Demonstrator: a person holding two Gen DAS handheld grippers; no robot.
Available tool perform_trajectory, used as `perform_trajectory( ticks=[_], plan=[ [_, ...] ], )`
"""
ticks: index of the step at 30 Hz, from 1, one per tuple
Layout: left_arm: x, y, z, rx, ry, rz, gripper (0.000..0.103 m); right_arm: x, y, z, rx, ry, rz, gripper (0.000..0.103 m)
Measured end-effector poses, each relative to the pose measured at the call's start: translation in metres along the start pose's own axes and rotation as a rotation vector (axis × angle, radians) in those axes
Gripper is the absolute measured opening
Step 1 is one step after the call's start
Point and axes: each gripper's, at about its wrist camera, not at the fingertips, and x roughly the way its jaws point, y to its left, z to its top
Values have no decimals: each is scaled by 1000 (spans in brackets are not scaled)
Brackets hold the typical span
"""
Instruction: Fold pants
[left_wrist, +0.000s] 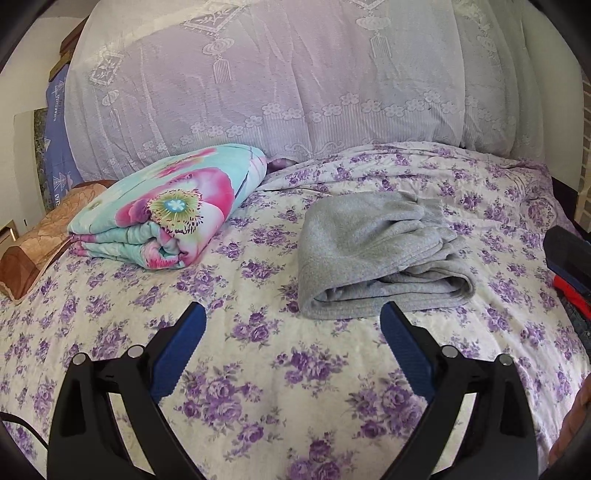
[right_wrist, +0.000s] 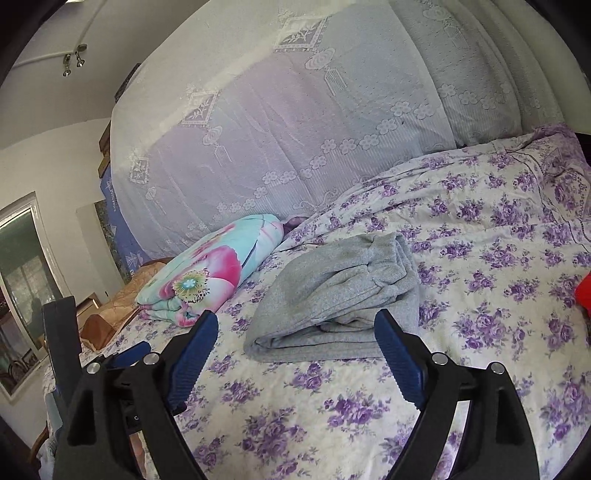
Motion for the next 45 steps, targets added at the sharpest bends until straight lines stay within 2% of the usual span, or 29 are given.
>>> perform_trajectory(
  ticks=[8,12,15,19,22,25,28,31,33,36,38,40,41,43,45],
  plan=[
    [-21,4,-10,-14,-6,15,95,-21,15,-3,-17,-23,23,91],
    [-15,2,-3,-18,15,29,96,-23,19,-1,-43,-26,13,94],
    [-5,3,4,-57,48,-18,97,-22,11,2,-25,-32,3,96],
    [21,-4,11,-59,103,-35,97,-17,-4,10,9,-31,-20,96],
    [48,-7,18,-74,137,14,97,-7,-16,17,19,-31,-45,96],
    [72,-12,20,-94,163,14,97,5,-30,19,42,-15,-61,96],
    [95,-20,27,-61,178,46,97,25,-39,23,34,4,-107,96],
    [111,-18,44,-115,159,9,97,44,-49,31,46,8,-114,96],
    [125,-19,54,-114,159,31,97,61,-54,37,34,20,-138,96],
    [160,-24,49,-66,242,50,97,91,-61,45,36,35,-173,96],
    [174,-28,33,-37,268,54,99,118,-62,43,4,76,-197,96],
    [176,-32,27,26,252,69,99,144,-64,33,-37,124,-235,96],
    [175,-33,27,49,241,78,99,156,-66,27,-58,162,-260,96],
    [173,-36,27,65,235,91,99,179,-73,10,-88,297,-301,96],
    [173,-33,25,55,254,81,99,180,-86,0,-40,346,-278,96]
  ],
)
